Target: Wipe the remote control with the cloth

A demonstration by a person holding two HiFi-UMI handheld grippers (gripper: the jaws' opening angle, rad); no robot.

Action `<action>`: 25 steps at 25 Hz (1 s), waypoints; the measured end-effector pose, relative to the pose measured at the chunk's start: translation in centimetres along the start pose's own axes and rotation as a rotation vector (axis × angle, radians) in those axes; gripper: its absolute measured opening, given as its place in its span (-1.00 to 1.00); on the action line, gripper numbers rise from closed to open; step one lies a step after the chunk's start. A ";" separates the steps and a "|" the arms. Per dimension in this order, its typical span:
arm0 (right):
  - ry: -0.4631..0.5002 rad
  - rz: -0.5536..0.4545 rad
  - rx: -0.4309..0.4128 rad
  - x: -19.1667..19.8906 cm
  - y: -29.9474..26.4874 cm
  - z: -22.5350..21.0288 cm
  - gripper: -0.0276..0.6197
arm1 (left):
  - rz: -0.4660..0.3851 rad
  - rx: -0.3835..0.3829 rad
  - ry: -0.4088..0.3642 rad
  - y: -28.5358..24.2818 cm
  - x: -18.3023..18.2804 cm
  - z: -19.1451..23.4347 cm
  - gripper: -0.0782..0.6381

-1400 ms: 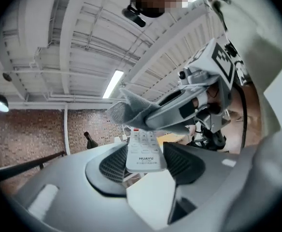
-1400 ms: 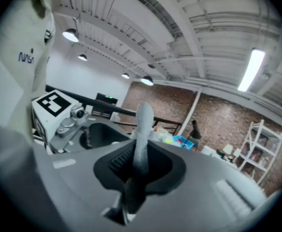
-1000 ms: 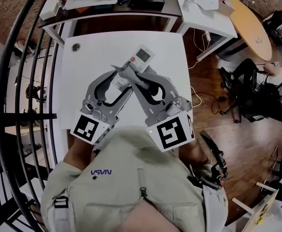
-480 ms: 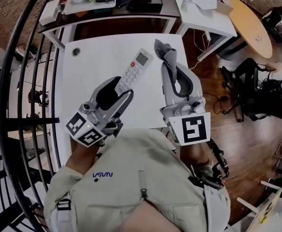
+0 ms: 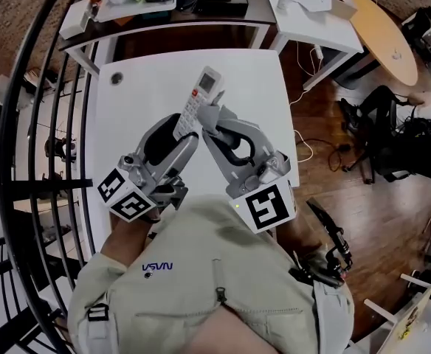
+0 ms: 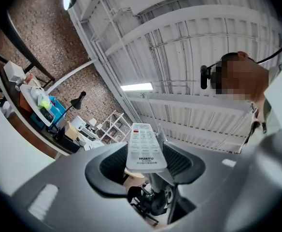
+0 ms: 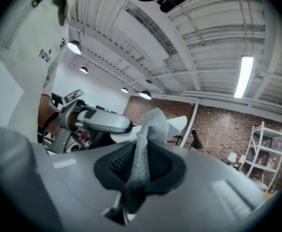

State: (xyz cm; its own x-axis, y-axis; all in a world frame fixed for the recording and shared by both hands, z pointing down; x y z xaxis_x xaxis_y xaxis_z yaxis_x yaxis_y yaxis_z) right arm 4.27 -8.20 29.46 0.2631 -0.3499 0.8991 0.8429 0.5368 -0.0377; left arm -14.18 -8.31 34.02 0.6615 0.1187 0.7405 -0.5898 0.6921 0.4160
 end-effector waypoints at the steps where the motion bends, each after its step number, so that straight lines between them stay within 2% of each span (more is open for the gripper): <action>1: 0.008 -0.004 -0.036 0.0 -0.1 0.5 -0.81 | -0.007 -0.001 0.014 0.0 0.0 0.1 -0.10; 4: 0.037 -0.017 -0.128 0.0 -0.3 1.6 -0.81 | -0.025 0.001 0.056 0.1 -0.2 0.3 -0.10; 7: 0.038 -0.026 -0.152 0.0 -0.3 1.7 -0.81 | -0.037 0.007 0.089 0.2 -0.2 0.4 -0.10; 9: 0.027 -0.033 -0.083 0.1 0.0 0.5 -0.81 | -0.041 0.013 0.106 0.2 -0.2 0.2 -0.10; 13: -0.084 -0.049 0.195 0.9 0.7 -3.8 -0.81 | -0.029 0.040 0.128 0.2 0.2 -0.4 -0.10; 15: -0.074 -0.046 0.243 1.2 0.3 -5.2 -0.81 | -0.014 0.054 0.143 0.0 0.8 -0.7 -0.10; 17: -0.019 -0.030 0.213 1.3 -0.3 -5.6 -0.81 | -0.003 0.061 0.159 -0.1 1.3 -1.0 -0.10; 20: 0.042 0.019 0.116 1.2 -1.0 -4.4 -0.81 | -0.007 0.057 0.168 -0.3 1.4 -0.9 -0.10; 25: 0.043 0.026 -0.028 1.4 -1.9 -1.2 -0.81 | -0.033 0.022 0.153 -0.2 0.7 -0.1 -0.10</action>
State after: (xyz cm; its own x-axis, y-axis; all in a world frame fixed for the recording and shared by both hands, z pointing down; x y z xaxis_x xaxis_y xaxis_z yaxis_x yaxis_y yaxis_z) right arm 3.62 -10.60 30.31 0.3046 -0.3688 0.8782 0.8482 0.5246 -0.0739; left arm -13.57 -8.26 34.42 0.7424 0.2044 0.6380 -0.5755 0.6822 0.4511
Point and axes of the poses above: the fingertips, and each gripper's own axes: y backward along the fingers, z to its left, x out of its underside, the point moved 10 cm from there along y, backward along the fingers, and after that the axes turned 8 degrees about -z, right-handed, at the moved point
